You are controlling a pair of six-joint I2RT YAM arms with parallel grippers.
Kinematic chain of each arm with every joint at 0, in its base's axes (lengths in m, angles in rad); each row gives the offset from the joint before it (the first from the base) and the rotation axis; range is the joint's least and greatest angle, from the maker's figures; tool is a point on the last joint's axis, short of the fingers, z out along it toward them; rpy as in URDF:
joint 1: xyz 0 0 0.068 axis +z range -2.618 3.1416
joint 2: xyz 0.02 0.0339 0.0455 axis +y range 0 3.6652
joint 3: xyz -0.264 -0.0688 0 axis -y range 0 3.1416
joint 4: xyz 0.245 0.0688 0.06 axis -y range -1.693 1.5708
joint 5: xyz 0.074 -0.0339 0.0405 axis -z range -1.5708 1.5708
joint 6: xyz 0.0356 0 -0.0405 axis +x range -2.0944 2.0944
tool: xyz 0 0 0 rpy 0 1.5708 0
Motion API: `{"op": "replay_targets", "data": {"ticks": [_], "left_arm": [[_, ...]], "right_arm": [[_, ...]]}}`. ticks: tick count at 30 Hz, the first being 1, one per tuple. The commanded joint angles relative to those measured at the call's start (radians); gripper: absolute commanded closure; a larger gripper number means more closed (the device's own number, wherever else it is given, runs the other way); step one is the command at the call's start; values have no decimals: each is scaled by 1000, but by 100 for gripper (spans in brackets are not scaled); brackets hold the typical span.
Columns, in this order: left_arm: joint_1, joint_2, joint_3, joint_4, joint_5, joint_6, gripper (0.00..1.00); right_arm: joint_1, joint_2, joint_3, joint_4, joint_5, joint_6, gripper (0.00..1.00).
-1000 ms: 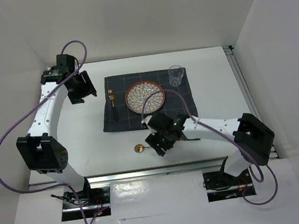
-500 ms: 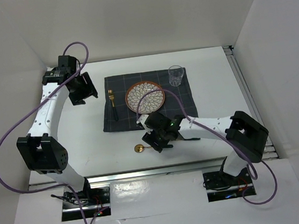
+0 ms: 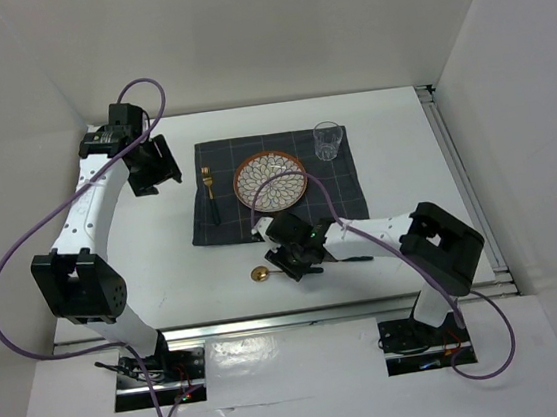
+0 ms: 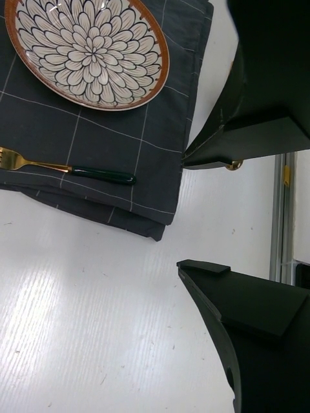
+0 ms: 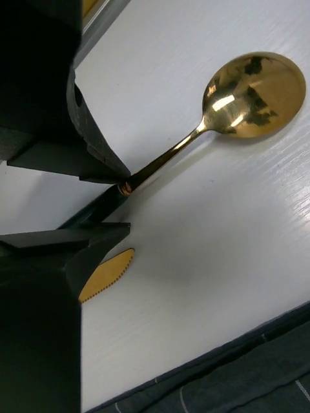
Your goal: Set the dinner table for one person
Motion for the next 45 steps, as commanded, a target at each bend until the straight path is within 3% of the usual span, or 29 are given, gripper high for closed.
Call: {"op": "replay_targets", "data": {"ticks": [1,4,11,15,18,21,25,31,40,44,45], "left_arm": [[-4,-33,22,8,-18,3,25],[-4,-24,22,8,-18,3,25],[-4,-24,22,-3,-28,3,25],[-4,-24,22,-3,-28,3,25],[-4,-24,22,-3,-28,3,25],[-4,-11,22,-12,-39,3,25],[-4,-11,22,-12,-30,-6,25],[-4,-11,22,-3,-30,-6,25],[-4,-2,1,-3,-10,-6,25],[-4,9,-8,-3,-10,-6,25],[-4,9,-8,-3,-10,-6,25]], "right_arm": [[8,3,-6,40,-1,-2,60],[8,-25,69,-10,-61,-22,92],[51,-121,265,-130,-62,-45,95],[-4,-164,316,-177,118,45,100],[-140,-155,377,-242,232,250,100],[-263,-123,426,-334,242,493,100],[-368,-65,399,-348,242,604,100],[-437,36,342,-227,248,547,100],[-458,244,440,-198,349,449,100],[-478,288,451,-182,360,449,86],[-478,288,451,-182,360,449,76]]}}
